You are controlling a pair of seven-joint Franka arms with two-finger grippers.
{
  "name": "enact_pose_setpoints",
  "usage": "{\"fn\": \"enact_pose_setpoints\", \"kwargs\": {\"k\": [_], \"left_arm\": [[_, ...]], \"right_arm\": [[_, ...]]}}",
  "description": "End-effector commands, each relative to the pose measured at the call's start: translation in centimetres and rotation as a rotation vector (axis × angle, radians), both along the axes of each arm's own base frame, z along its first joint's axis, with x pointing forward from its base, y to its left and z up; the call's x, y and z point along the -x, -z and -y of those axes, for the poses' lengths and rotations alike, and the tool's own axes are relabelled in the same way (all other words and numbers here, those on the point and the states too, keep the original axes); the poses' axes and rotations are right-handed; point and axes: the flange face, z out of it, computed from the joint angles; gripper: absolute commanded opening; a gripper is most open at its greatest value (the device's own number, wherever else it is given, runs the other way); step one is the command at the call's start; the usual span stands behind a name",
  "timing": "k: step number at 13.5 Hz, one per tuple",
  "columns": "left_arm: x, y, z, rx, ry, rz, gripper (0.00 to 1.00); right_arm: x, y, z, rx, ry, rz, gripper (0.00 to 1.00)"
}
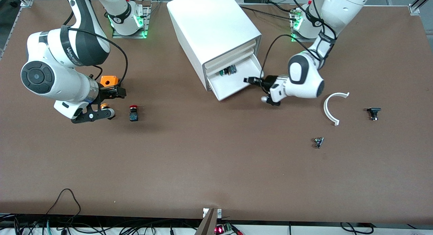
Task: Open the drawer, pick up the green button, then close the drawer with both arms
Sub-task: 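Pull the white cabinet drawer open with the left gripper, then reach the right gripper into the drawer while the left gripper withdraws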
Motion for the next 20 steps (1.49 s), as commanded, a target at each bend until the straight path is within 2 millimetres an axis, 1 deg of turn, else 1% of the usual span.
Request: {"fn": "enact_pose_setpoints", "kwargs": {"k": [1, 2, 4, 5, 6, 7, 8, 10, 11, 12, 13, 14, 15, 16, 17, 18, 19, 20], "left_arm": [[-2.4, -0.3, -1.9, -0.078, -0.048, 0.063, 0.99], [-3.0, -1.0, -2.5, -0.085, -0.067, 0.085, 1.00], [-4.1, -2.8, -3.2, -0.110, -0.098, 0.160, 1.00], [-4.9, -3.9, -4.1, -0.126, -0.107, 0.201, 1.00], [-6.0, -5.9, -6.1, -0.142, -0.118, 0.248, 1.00], [-7.0, -8.1, -7.8, -0.159, -0.123, 0.299, 1.00], [-8.4, -11.2, -10.3, -0.176, -0.148, 0.363, 1.00], [-9.2, -15.3, -13.8, -0.245, -0.120, 0.460, 1.00], [-9.2, -17.7, -15.8, -0.292, -0.092, 0.511, 1.00], [-9.2, -20.3, -17.7, -0.365, -0.031, 0.568, 1.00], [-9.3, -23.1, -19.0, -0.450, 0.070, 0.616, 1.00], [-9.6, -26.1, -20.7, -0.515, 0.153, 0.623, 1.00], [-9.8, -29.5, -21.8, -0.547, 0.203, 0.612, 1.00], [-9.3, -32.9, -22.6, -0.582, 0.239, 0.592, 1.00], [-8.4, -35.7, -23.5, -0.641, 0.264, 0.570, 1.00], [-7.6, -38.2, -23.9, -0.707, 0.269, 0.549, 1.00], [-7.0, -39.9, -24.2, -0.752, 0.243, 0.516, 1.00], [-6.6, -41.1, -24.0, -0.779, 0.200, 0.485, 1.00]], "right_arm": [[-1.6, -1.6, -3.3, -0.025, -0.034, 0.046, 1.00], [-1.6, -2.1, -5.1, -0.030, -0.062, 0.060, 1.00], [-1.1, -2.8, -10.3, -0.039, -0.138, 0.091, 1.00], [-0.9, -2.8, -12.7, -0.048, -0.173, 0.106, 1.00], [-0.7, -2.8, -14.6, -0.052, -0.201, 0.112, 1.00], [0.1, -2.7, -16.8, -0.058, -0.241, 0.113, 1.00], [0.7, -3.0, -18.0, -0.064, -0.278, 0.116, 1.00], [1.6, -3.0, -20.3, -0.118, -0.427, 0.128, 1.00], [1.8, -3.0, -21.3, -0.190, -0.488, 0.129, 1.00], [1.9, -3.0, -22.0, -0.252, -0.526, 0.132, 1.00], [1.8, -2.5, -22.7, -0.301, -0.593, 0.145, 1.00], [2.4, -2.4, -24.4, -0.337, -0.687, 0.170, 1.00], [2.8, -1.5, -26.0, -0.355, -0.763, 0.180, 1.00], [3.2, -0.5, -28.0, -0.374, -0.823, 0.186, 1.00], [3.3, -0.1, -29.8, -0.390, -0.869, 0.194, 1.00], [3.3, 0.6, -31.6, -0.406, -0.914, 0.199, 1.00], [3.4, 1.5, -33.5, -0.434, -0.963, 0.202, 1.00], [3.3, 2.0, -35.1, -0.458, -0.997, 0.215, 1.00]]}}
